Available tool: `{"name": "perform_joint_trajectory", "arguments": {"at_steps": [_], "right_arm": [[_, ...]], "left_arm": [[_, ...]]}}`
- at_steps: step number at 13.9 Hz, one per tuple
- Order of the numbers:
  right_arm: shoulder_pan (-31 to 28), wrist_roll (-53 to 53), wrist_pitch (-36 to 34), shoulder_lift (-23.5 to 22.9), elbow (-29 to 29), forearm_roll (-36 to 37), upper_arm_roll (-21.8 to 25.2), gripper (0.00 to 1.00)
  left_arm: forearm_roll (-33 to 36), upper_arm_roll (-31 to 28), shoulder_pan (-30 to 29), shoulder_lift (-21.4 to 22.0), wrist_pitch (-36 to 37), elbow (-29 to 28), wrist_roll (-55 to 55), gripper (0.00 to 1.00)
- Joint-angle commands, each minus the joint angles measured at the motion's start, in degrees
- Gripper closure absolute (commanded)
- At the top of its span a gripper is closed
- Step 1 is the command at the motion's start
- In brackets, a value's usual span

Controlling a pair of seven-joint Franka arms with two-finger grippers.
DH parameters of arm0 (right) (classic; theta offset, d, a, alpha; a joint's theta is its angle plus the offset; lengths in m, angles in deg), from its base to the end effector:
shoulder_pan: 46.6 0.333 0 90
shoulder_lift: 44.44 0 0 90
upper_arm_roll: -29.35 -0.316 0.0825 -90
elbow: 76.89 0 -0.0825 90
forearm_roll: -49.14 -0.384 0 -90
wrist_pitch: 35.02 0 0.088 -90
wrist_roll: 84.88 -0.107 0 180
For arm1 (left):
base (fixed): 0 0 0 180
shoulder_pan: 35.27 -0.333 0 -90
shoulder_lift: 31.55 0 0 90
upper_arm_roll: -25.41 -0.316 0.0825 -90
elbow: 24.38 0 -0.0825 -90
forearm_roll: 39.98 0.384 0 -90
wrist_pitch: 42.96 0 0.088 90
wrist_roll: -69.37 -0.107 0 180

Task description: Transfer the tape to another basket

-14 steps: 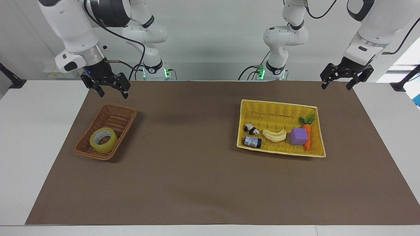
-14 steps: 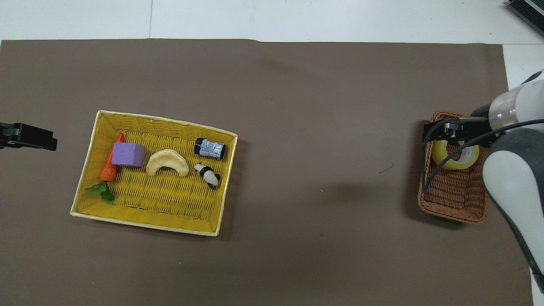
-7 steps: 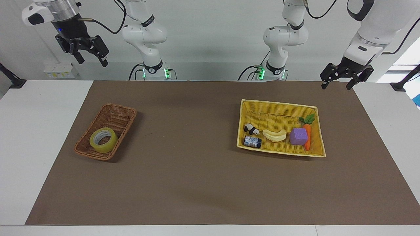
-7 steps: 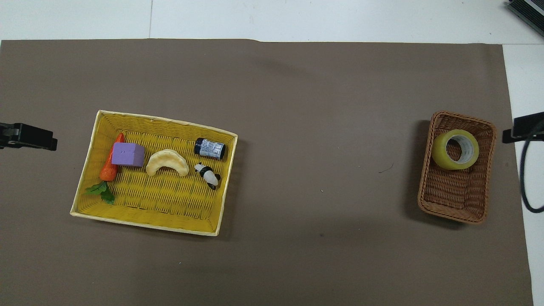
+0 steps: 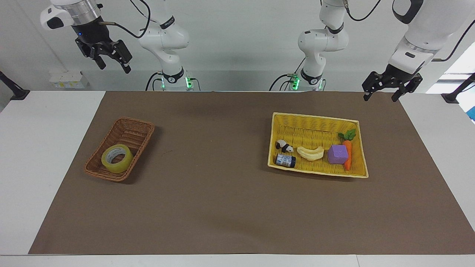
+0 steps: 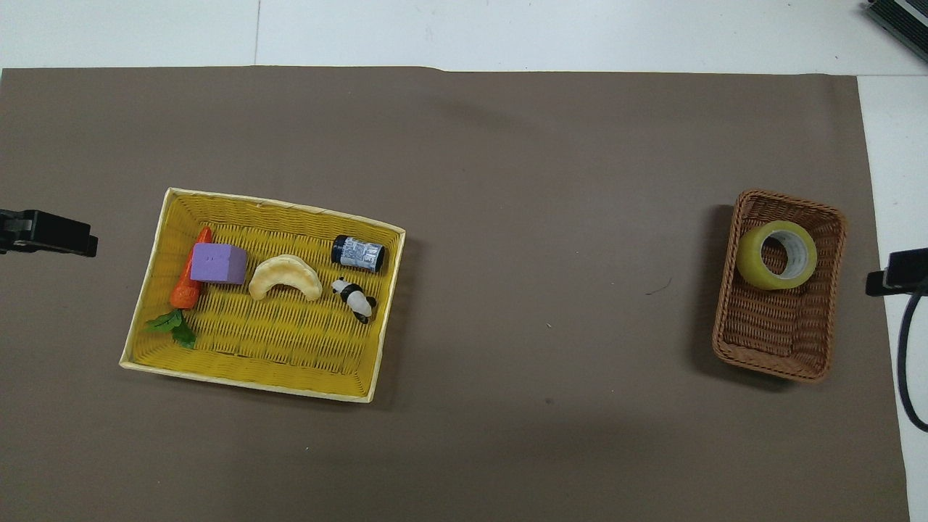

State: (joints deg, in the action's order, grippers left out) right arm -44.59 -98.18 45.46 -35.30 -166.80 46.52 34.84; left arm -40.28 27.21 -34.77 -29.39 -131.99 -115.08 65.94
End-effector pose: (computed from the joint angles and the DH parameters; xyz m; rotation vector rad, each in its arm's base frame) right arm 0.4839 -0.0288 0.6935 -3.0509 0.4364 0.0168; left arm 0.5407 -0.0226 0.6379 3.1337 -0.1570 0.0134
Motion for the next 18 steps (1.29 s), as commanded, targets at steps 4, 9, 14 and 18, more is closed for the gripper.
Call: {"name": "perform_joint_trajectory", "arguments": {"at_steps": [4, 9, 14, 18], "right_arm": [[0.1, 5.9, 2.1, 2.2, -3.5, 6.2, -1.0, 0.0], [0.2, 5.9, 0.1, 1.4, -1.4, 4.8, -2.0, 0.0], [-0.1, 6.2, 0.0, 1.6, -1.8, 4.6, -2.6, 0.0], [0.0, 5.6, 0.1, 1.5, -1.7, 4.6, -2.6, 0.0]], "left_arm": [[-0.4, 0.0, -0.1, 0.0, 0.7, 0.6, -0.2, 0.0], [-0.4, 0.0, -0.1, 0.0, 0.7, 0.6, -0.2, 0.0], [-0.4, 0.0, -0.1, 0.0, 0.7, 0.5, -0.2, 0.0], [-0.4, 0.0, -0.1, 0.0, 0.7, 0.6, -0.2, 0.0]]}}
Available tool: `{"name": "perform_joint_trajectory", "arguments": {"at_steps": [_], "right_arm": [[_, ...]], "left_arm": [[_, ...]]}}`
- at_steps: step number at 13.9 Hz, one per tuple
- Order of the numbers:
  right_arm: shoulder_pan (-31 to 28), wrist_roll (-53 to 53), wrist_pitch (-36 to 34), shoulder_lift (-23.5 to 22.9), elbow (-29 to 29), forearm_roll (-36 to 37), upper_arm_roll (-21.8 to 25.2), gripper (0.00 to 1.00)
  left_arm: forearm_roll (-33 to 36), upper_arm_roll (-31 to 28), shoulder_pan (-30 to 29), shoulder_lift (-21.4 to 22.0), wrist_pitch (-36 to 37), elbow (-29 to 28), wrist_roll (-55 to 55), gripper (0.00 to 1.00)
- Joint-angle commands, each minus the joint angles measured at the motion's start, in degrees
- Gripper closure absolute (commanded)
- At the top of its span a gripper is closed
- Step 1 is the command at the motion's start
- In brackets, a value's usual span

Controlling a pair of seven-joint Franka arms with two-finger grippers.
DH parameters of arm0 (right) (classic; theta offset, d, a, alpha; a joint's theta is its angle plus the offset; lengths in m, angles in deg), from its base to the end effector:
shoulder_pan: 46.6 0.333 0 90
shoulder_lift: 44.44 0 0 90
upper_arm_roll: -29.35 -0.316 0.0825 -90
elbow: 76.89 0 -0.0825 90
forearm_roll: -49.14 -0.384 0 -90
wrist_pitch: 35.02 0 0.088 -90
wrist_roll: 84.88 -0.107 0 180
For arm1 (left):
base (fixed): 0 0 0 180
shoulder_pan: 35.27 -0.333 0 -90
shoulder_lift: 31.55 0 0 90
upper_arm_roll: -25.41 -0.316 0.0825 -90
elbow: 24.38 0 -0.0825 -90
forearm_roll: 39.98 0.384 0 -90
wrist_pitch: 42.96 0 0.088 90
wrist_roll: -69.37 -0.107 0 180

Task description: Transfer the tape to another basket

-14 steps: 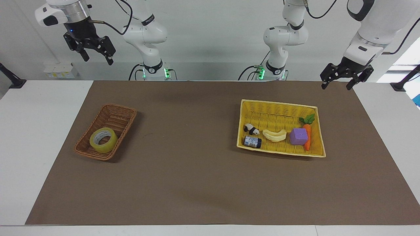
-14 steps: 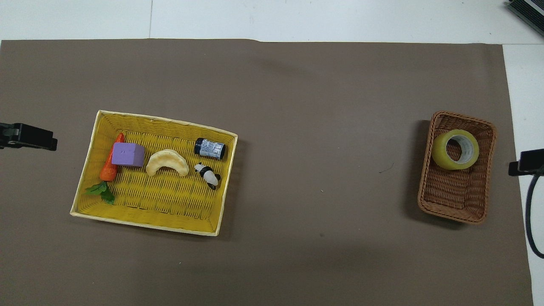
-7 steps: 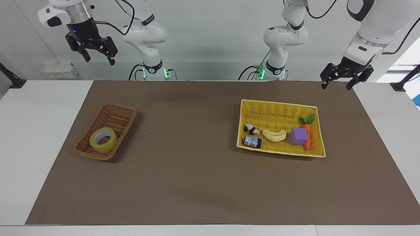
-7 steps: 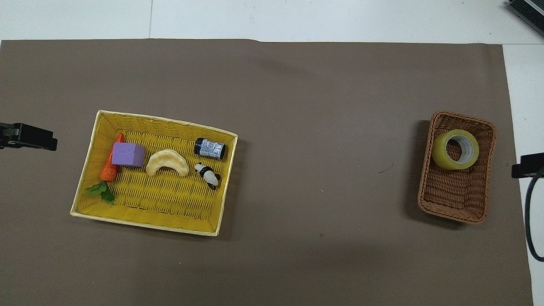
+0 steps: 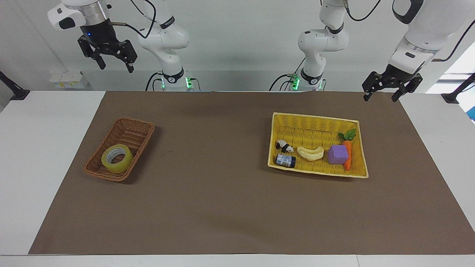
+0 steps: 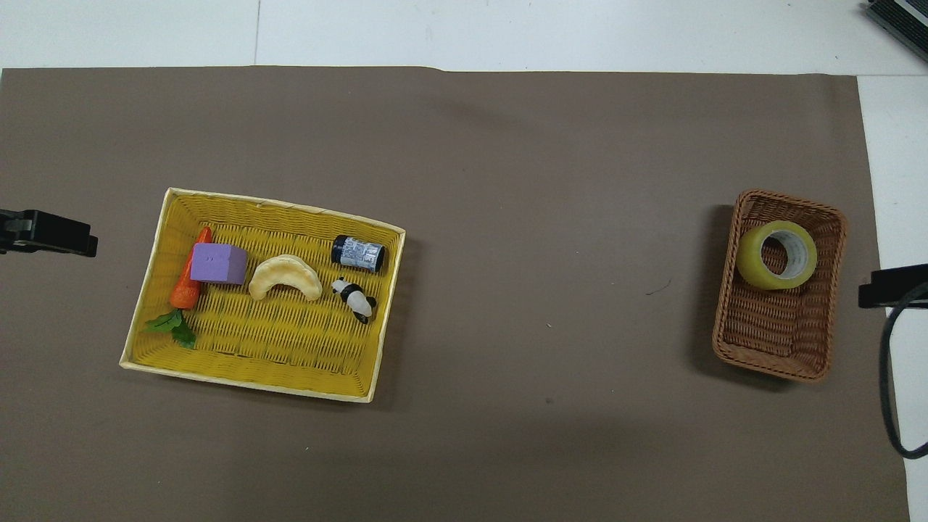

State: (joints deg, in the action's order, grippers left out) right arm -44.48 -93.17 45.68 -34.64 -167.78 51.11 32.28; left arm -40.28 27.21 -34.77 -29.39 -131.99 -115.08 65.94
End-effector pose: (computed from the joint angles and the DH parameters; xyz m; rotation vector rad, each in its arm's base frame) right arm 0.4813 -0.0137 0.6917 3.1055 -0.2544 -0.0084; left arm 0.5407 -0.0226 0.6379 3.1337 -0.1570 0.0134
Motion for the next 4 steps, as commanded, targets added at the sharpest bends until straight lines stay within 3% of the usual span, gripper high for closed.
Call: {"name": "perform_joint_trajectory", "arguments": {"at_steps": [1, 4], "right_arm": [[-0.1, 0.6, 0.0, 0.8, -0.8, 0.1, 0.0, 0.0], [-0.2, 1.4, 0.1, 1.1, -1.1, 0.1, 0.0, 0.0]], "left_arm": [[-0.4, 0.0, -0.1, 0.0, 0.7, 0.5, -0.1, 0.0], [-0.4, 0.0, -0.1, 0.0, 0.7, 0.6, -0.1, 0.0]]}}
